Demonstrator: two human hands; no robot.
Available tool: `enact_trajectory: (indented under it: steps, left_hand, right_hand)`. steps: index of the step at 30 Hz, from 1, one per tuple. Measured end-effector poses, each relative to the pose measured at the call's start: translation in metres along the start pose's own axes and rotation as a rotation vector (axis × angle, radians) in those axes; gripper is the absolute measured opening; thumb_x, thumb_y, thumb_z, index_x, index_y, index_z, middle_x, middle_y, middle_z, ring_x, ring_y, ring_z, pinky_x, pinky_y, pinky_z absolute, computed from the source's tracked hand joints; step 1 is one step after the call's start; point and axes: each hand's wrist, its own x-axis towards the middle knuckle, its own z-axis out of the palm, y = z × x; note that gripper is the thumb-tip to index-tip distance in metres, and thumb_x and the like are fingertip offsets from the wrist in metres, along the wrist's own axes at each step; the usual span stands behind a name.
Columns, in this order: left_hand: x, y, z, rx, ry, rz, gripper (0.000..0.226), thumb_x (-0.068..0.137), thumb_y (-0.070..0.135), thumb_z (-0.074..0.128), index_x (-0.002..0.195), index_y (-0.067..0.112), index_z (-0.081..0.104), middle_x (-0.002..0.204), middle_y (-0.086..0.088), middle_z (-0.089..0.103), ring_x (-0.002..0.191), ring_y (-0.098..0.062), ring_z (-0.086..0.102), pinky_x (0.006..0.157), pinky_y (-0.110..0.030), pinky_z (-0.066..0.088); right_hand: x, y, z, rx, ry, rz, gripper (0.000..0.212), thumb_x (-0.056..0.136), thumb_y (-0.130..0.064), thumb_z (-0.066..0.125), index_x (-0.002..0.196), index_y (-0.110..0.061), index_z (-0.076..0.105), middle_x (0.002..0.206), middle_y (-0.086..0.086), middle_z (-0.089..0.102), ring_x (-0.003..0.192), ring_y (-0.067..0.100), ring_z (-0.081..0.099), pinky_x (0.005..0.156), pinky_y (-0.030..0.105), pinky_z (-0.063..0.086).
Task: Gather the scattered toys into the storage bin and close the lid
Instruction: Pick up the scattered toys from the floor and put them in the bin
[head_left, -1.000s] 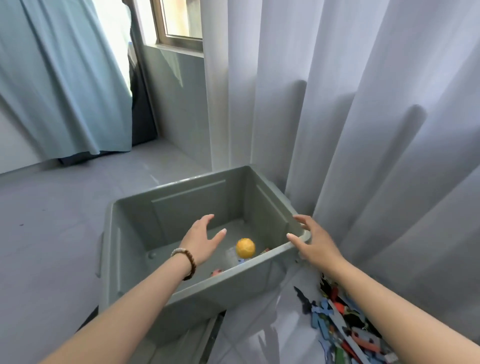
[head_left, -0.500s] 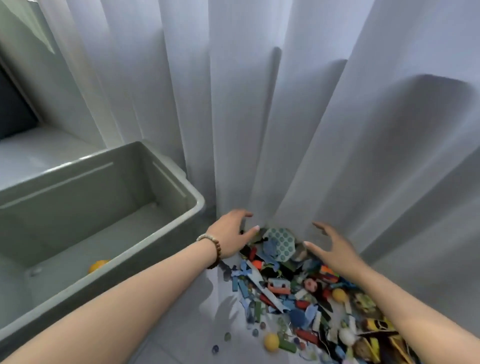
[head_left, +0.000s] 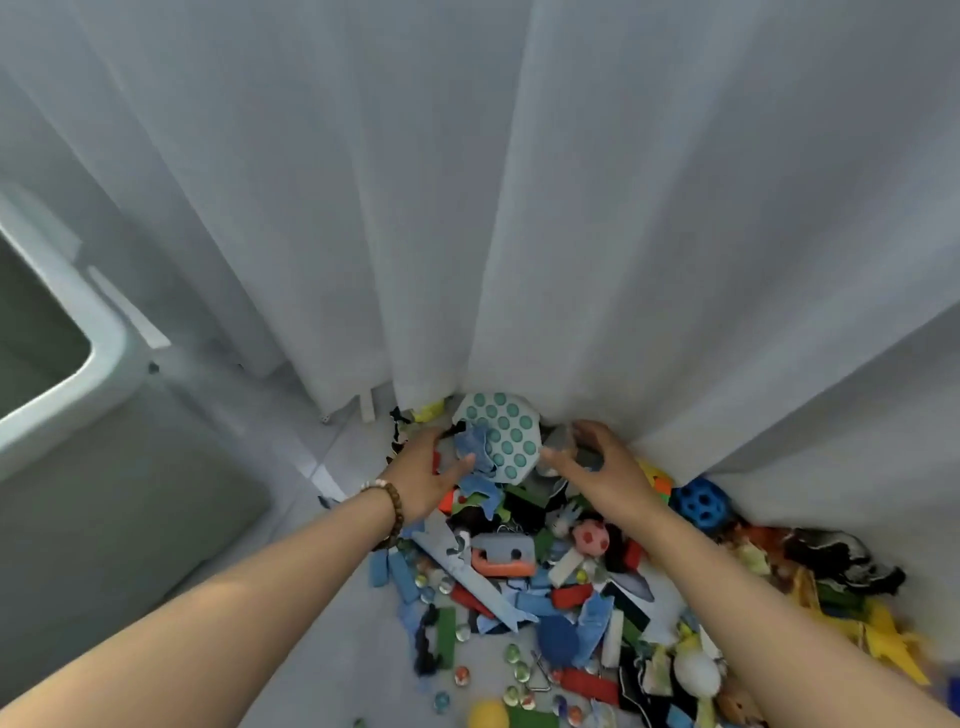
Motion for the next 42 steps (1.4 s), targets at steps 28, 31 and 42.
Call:
enact_trajectory:
  steps: [28, 31, 42]
  left_hand:
    - [-0.037, 0.055, -0.018, -0.356, -0.173, 0.074, 0.040, 0.080, 0.042, 0.068, 0.111, 0.018, 0.064, 0.108, 0.005, 0.071, 0.093, -0.006, 0.068, 0.082, -0.023, 0.056]
    - [-0.100, 0.087, -0.060, -0.377, -0.170, 0.111, 0.026, 0.081, 0.040, 0.067, 0.101, 0.023, 0.064, 0.100, 0.005, 0.072, 0.087, -0.008, 0.070, 0.073, -0.020, 0.057]
    - [-0.312, 0.053, -0.271, -0.401, 0.218, 0.171, 0.035, 0.081, 0.030, 0.068, 0.105, 0.006, 0.061, 0.099, -0.007, 0.073, 0.088, -0.018, 0.071, 0.064, -0.027, 0.056]
  right_hand:
    - [-0.050, -0.058, -0.042, 0.135, -0.188, -0.025, 0.018, 0.081, -0.038, 0.068, 0.097, -0.031, 0.064, 0.092, -0.012, 0.073, 0.081, 0.004, 0.071, 0.072, 0.022, 0.057]
    - [-0.108, -0.110, -0.057, 0.143, -0.218, -0.061, 0.011, 0.085, -0.034, 0.066, 0.094, -0.028, 0.064, 0.091, -0.009, 0.072, 0.076, 0.002, 0.070, 0.062, 0.014, 0.054]
    - [-0.228, -0.335, 0.045, 0.065, -0.371, -0.427, 0.015, 0.082, -0.037, 0.067, 0.094, -0.029, 0.064, 0.093, -0.011, 0.071, 0.081, 0.001, 0.068, 0.068, 0.016, 0.055]
